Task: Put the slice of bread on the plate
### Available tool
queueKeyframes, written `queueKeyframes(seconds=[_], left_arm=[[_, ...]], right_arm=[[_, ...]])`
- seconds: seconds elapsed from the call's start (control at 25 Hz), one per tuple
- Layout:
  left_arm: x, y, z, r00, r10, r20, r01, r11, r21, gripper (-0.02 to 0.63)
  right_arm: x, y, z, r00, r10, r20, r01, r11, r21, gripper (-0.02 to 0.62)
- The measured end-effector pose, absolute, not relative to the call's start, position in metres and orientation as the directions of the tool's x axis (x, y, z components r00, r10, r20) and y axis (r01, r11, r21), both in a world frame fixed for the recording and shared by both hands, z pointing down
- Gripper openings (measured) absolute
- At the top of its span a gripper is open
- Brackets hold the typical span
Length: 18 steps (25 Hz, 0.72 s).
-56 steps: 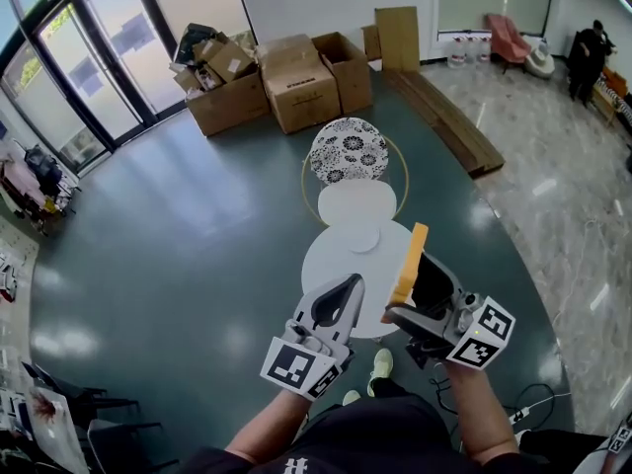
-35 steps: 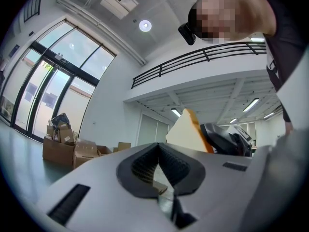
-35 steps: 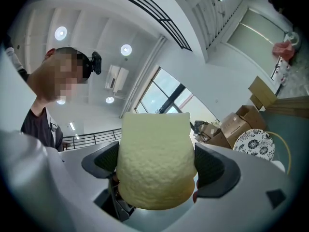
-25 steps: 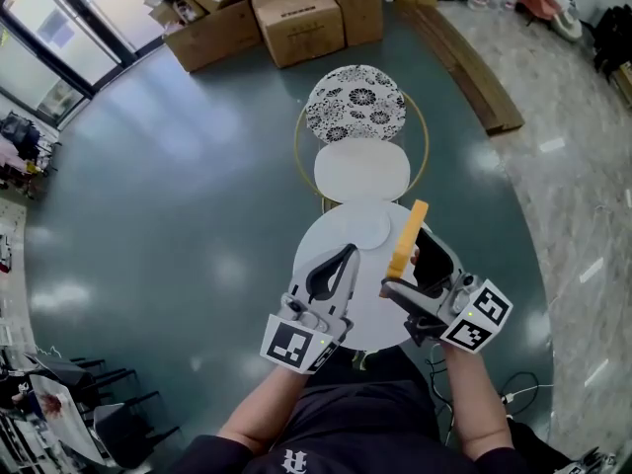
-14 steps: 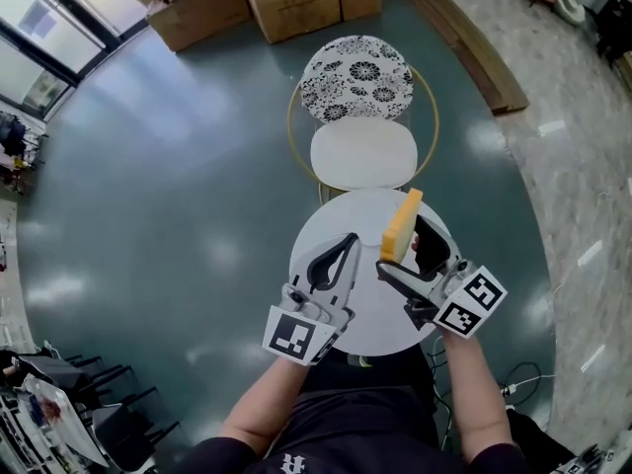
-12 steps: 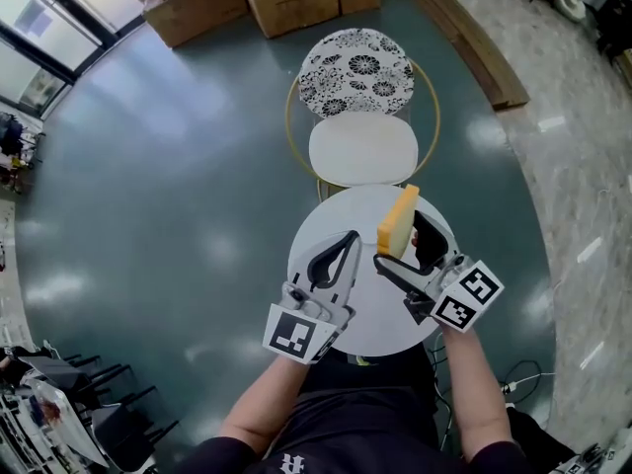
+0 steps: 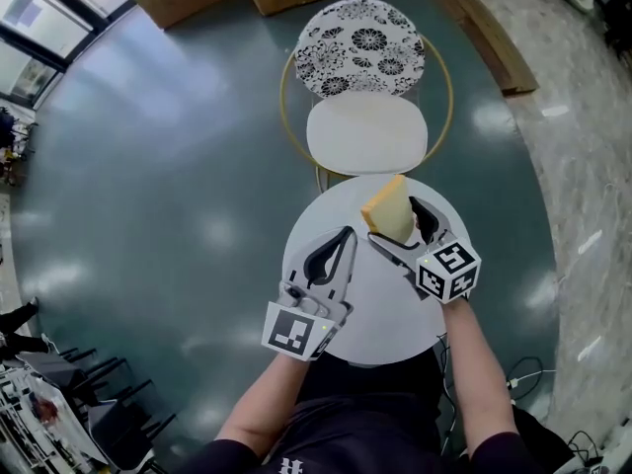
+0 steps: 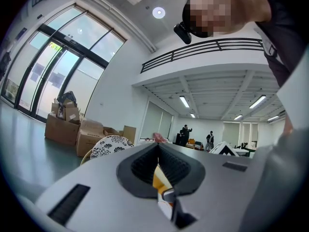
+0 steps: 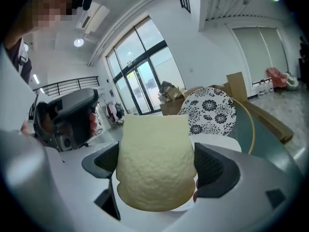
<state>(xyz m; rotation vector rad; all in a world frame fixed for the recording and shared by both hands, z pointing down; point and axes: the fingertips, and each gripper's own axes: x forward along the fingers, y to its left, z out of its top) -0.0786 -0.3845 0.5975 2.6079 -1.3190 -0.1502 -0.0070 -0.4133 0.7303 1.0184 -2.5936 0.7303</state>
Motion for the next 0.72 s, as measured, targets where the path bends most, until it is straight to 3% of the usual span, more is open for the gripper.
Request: queueKeyframes(seconds=[0.36,0.72], left_arm=[[-0.085,-0.399,0.625,0.581,-0.814,0.031,-0.793,-0.556,0.249,0.008],[-0.088,-0.402,0.643,0.574,-0.818,0.048,-0.796,-0.543,0.265,0.008]], right_arm=[[-0.014,-0.431,0.798,-0.648,-0.477,0.594,-0.690,0.698,-0.192,0.492],[-0.022,-0.435,0.836,-0.570,-0.430,0.700,-0.656,0.752,-0.072,0.492]])
